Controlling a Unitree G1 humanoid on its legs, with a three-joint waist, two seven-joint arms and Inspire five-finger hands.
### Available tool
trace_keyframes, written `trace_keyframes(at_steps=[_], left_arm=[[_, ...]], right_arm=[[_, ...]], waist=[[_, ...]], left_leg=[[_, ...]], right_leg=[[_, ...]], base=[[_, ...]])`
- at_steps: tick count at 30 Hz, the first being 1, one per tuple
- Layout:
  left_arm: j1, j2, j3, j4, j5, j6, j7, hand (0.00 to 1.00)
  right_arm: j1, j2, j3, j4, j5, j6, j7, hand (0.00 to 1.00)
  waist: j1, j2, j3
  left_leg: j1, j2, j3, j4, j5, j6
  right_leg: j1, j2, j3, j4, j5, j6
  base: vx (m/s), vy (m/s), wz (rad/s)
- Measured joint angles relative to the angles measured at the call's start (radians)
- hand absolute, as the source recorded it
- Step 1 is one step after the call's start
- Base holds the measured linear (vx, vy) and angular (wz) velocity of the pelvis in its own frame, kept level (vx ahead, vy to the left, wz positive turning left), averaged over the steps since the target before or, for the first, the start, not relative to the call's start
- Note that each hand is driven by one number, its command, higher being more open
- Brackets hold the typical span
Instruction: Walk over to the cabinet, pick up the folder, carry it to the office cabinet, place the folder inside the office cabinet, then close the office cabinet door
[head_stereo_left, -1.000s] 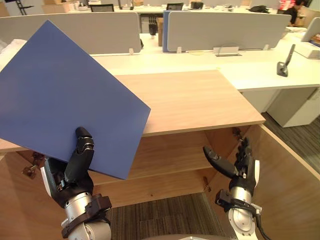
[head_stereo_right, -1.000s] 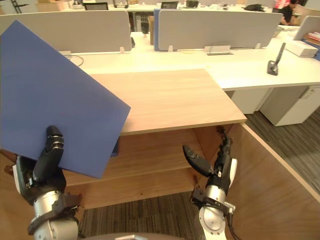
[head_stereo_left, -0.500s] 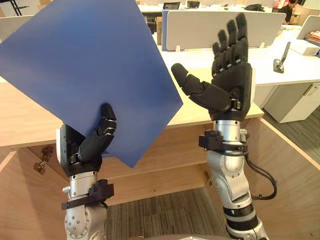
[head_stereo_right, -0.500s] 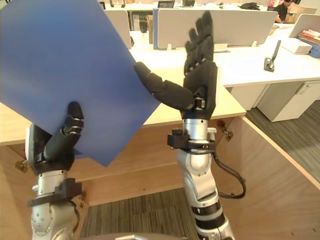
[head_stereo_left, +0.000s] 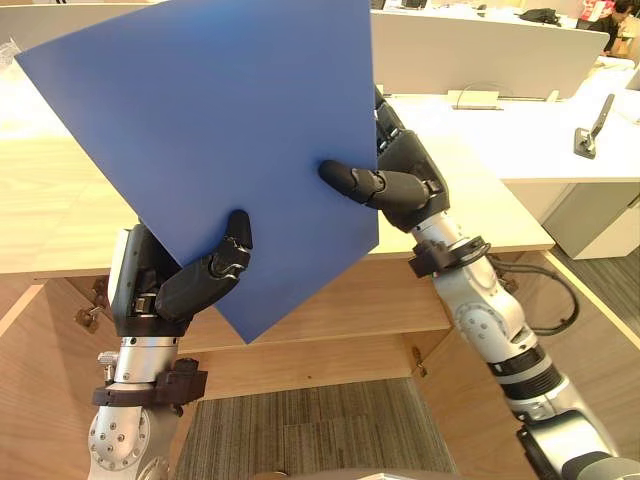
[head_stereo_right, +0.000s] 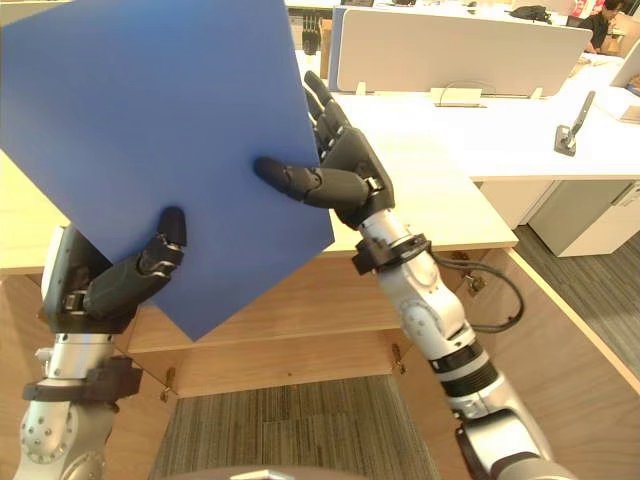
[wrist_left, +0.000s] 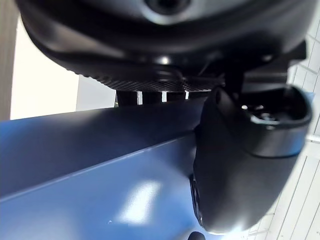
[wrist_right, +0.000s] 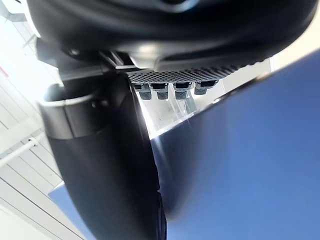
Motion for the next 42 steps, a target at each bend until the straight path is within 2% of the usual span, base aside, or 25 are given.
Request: trace_keyframes(at_steps=[6,7,11,13,17,18,22,27,31,32,35,37,38,39,40,41,42], left_arm=[[0.000,0.087,0.011,-0.019,-0.104,0.000,-0.021,0.00],[0.001,0.111,0.018,-0.019,-0.126,0.000,-0.022,0.00],[0.003,0.222,0.052,-0.018,-0.197,0.000,-0.024,0.00],[0.004,0.288,0.056,-0.006,-0.233,0.000,-0.029,0.00],[0.008,0.335,0.027,0.030,-0.268,0.000,-0.064,0.00],[0.008,0.335,0.027,0.035,-0.270,-0.001,-0.067,1.00],[0.006,0.335,0.017,0.066,-0.287,-0.014,-0.093,1.00],[0.008,0.343,-0.083,0.129,-0.322,-0.032,-0.161,1.00],[0.051,0.448,-0.133,0.222,-0.356,0.031,-0.253,1.00],[0.061,0.461,-0.166,0.267,-0.355,0.065,-0.306,1.00],[0.065,0.458,-0.246,0.370,-0.319,0.096,-0.388,1.00],[0.065,0.423,-0.292,0.449,-0.246,0.111,-0.432,1.00],[0.064,0.376,-0.316,0.512,-0.175,0.118,-0.447,1.00],[0.064,0.344,-0.320,0.548,-0.145,0.122,-0.450,1.00],[0.055,0.273,-0.323,0.631,-0.073,0.130,-0.445,1.00],[0.040,0.210,-0.322,0.719,-0.007,0.138,-0.432,1.00],[0.036,0.183,-0.319,0.755,0.025,0.143,-0.426,1.00]], right_arm=[[-0.099,-0.165,0.092,0.001,0.092,0.006,0.088,1.00],[-0.124,-0.196,0.120,0.009,0.104,0.007,0.106,0.00],[-0.235,-0.330,0.266,0.054,0.190,0.007,0.174,0.00],[-0.284,-0.424,0.354,0.057,0.231,0.012,0.228,0.00],[-0.285,-0.514,0.431,0.060,0.290,0.031,0.298,0.00],[-0.285,-0.520,0.433,0.060,0.293,0.032,0.312,0.00],[-0.285,-0.531,0.433,0.064,0.297,0.036,0.353,0.00],[-0.280,-0.531,0.421,0.103,0.254,0.052,0.350,0.00],[-0.231,-0.493,0.373,0.104,0.097,0.059,0.348,0.00],[-0.201,-0.463,0.343,0.094,0.028,0.061,0.346,0.00],[-0.151,-0.393,0.290,0.051,-0.096,0.063,0.344,0.00],[-0.107,-0.318,0.232,0.009,-0.150,0.064,0.336,0.00],[-0.069,-0.248,0.172,-0.036,-0.210,0.063,0.324,0.00],[-0.057,-0.218,0.149,-0.058,-0.232,0.063,0.319,0.00],[-0.036,-0.146,0.103,-0.106,-0.263,0.058,0.302,0.00],[-0.023,-0.074,0.067,-0.151,-0.324,0.021,0.278,0.00],[-0.020,-0.044,0.056,-0.168,-0.361,-0.006,0.270,0.00]], waist=[[-0.010,-0.003,-0.014],[-0.010,-0.004,-0.015],[-0.008,-0.006,-0.018],[0.008,-0.008,-0.021],[0.030,-0.014,-0.036],[0.031,-0.014,-0.036],[0.038,-0.012,-0.049],[0.044,0.001,-0.069],[0.035,0.009,-0.074],[0.033,0.013,-0.076],[0.021,0.016,-0.077],[0.013,0.016,-0.077],[0.012,0.017,-0.077],[0.011,0.017,-0.076],[0.009,0.017,-0.076],[0.008,0.017,-0.076],[0.009,0.017,-0.077]], left_leg=[[0.004,0.000,0.005,-0.031,0.017,-0.003],[0.007,-0.001,0.005,-0.038,0.021,-0.003],[0.007,-0.002,0.006,-0.059,0.034,-0.006],[0.006,-0.002,0.006,-0.062,0.036,-0.007],[0.006,-0.002,0.003,-0.068,0.038,-0.010],[0.006,-0.002,0.003,-0.069,0.039,-0.010],[0.006,-0.002,-0.001,-0.075,0.042,-0.016],[0.006,-0.003,-0.002,-0.075,0.043,-0.017],[0.007,0.000,0.005,-0.081,0.048,-0.020],[0.006,0.000,0.012,-0.083,0.048,-0.020],[0.006,0.001,0.019,-0.083,0.049,-0.020],[0.006,0.002,0.020,-0.083,0.048,-0.021],[0.007,0.002,0.022,-0.083,0.048,-0.021],[0.007,0.002,0.023,-0.083,0.048,-0.021],[0.007,0.002,0.023,-0.083,0.047,-0.021],[0.008,0.002,0.023,-0.083,0.047,-0.022],[0.008,0.002,0.023,-0.083,0.046,-0.022]], right_leg=[[-0.003,0.003,0.005,-0.020,0.013,0.001],[-0.003,0.003,0.006,-0.020,0.014,0.001],[-0.012,0.003,0.006,-0.024,0.016,0.002],[-0.016,0.003,0.006,-0.025,0.016,0.002],[-0.015,0.004,0.000,-0.028,0.016,0.002],[-0.015,0.004,0.000,-0.028,0.016,0.002],[-0.017,0.006,-0.004,-0.027,0.016,0.002],[-0.019,0.006,-0.004,-0.024,0.015,0.001],[-0.027,0.009,0.005,-0.018,0.013,-0.002],[-0.034,0.009,0.013,-0.016,0.013,-0.002],[-0.037,0.010,0.018,-0.015,0.013,-0.002],[-0.038,0.010,0.019,-0.015,0.014,-0.001],[-0.039,0.010,0.020,-0.016,0.014,-0.001],[-0.039,0.010,0.021,-0.016,0.014,-0.001],[-0.039,0.011,0.021,-0.016,0.014,-0.001],[-0.038,0.011,0.021,-0.016,0.014,-0.001],[-0.038,0.011,0.021,-0.016,0.014,-0.001]], base=[[-0.01,-0.006,-0.01],[0.00,0.000,0.00],[0.00,0.000,0.00],[0.00,0.000,0.00],[0.01,-0.003,0.01],[0.00,0.000,0.00],[0.00,0.000,0.00],[-0.01,-0.001,0.00],[-0.04,-0.006,-0.07],[-0.03,-0.003,-0.13],[-0.02,-0.002,-0.09],[-0.01,-0.003,-0.02],[0.00,0.000,0.00],[0.00,0.000,0.00],[0.00,0.000,0.00],[0.00,0.000,0.00],[0.00,0.000,0.00]])
